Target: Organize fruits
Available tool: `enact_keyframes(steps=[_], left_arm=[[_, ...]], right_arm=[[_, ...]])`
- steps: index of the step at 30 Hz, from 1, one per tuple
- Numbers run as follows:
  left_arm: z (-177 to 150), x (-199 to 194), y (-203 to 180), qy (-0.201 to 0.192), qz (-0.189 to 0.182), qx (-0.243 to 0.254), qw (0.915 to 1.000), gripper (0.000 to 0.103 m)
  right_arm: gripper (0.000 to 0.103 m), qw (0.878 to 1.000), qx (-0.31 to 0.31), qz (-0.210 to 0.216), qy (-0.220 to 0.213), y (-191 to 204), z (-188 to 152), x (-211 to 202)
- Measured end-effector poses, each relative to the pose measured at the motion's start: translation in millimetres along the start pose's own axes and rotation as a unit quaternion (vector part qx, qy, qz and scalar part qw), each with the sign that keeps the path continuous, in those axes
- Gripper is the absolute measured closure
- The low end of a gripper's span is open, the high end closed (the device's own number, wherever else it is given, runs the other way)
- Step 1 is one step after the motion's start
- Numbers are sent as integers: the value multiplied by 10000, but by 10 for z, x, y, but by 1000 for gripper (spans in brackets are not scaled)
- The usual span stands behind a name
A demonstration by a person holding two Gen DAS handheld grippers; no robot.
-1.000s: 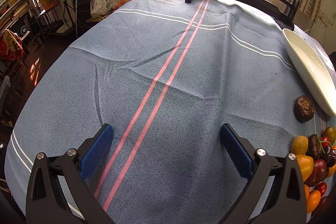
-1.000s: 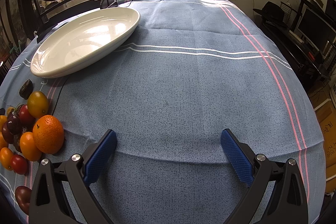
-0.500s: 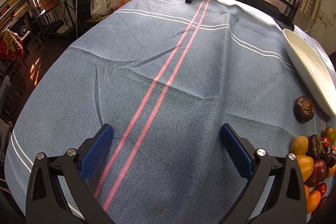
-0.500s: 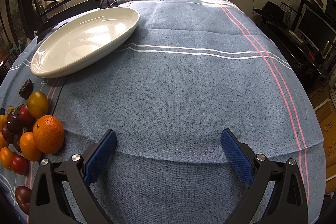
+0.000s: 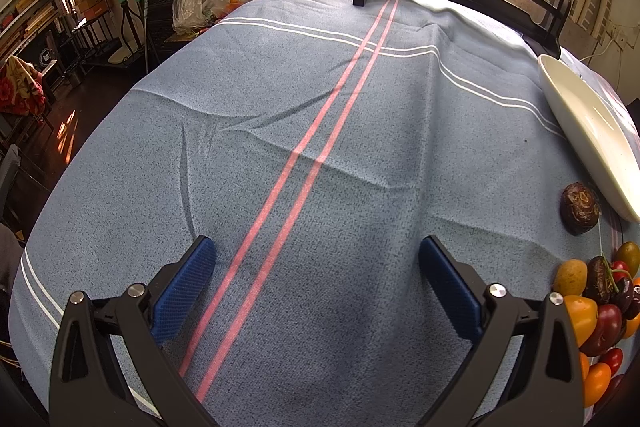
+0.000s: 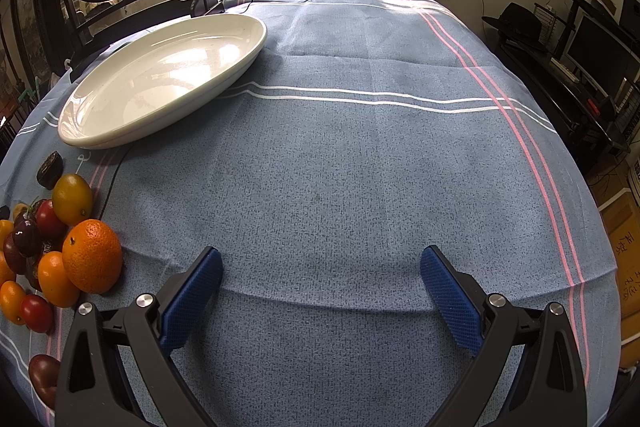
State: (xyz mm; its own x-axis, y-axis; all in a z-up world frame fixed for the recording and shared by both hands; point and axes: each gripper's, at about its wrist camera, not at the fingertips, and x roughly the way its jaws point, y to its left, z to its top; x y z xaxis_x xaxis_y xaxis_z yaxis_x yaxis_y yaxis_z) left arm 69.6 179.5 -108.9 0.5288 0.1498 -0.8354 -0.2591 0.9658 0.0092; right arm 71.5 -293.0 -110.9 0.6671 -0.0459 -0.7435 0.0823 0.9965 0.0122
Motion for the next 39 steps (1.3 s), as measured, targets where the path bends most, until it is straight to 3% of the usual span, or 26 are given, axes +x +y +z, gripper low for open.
enact_keyframes(steps=[31, 34, 35, 37, 39], left_arm=[[2, -4, -14, 4, 42, -107, 9999, 4], [-17, -43, -152, -42, 567, -436, 9974, 4], [-39, -90, -237, -97, 939, -367, 9949, 4], [-76, -184, -363, -45, 1963, -290, 9801, 4], [-87, -261, -476, -61, 2532, -190, 9672, 4]], right_arm=[[3, 10000, 0, 0, 1, 0, 3, 1], [3, 10000, 0, 0, 1, 1, 3, 1], [3, 10000, 0, -1, 1, 1, 3, 1], [3, 10000, 0, 0, 1, -3, 4, 1], [3, 10000, 0, -1, 2, -1, 4, 0]])
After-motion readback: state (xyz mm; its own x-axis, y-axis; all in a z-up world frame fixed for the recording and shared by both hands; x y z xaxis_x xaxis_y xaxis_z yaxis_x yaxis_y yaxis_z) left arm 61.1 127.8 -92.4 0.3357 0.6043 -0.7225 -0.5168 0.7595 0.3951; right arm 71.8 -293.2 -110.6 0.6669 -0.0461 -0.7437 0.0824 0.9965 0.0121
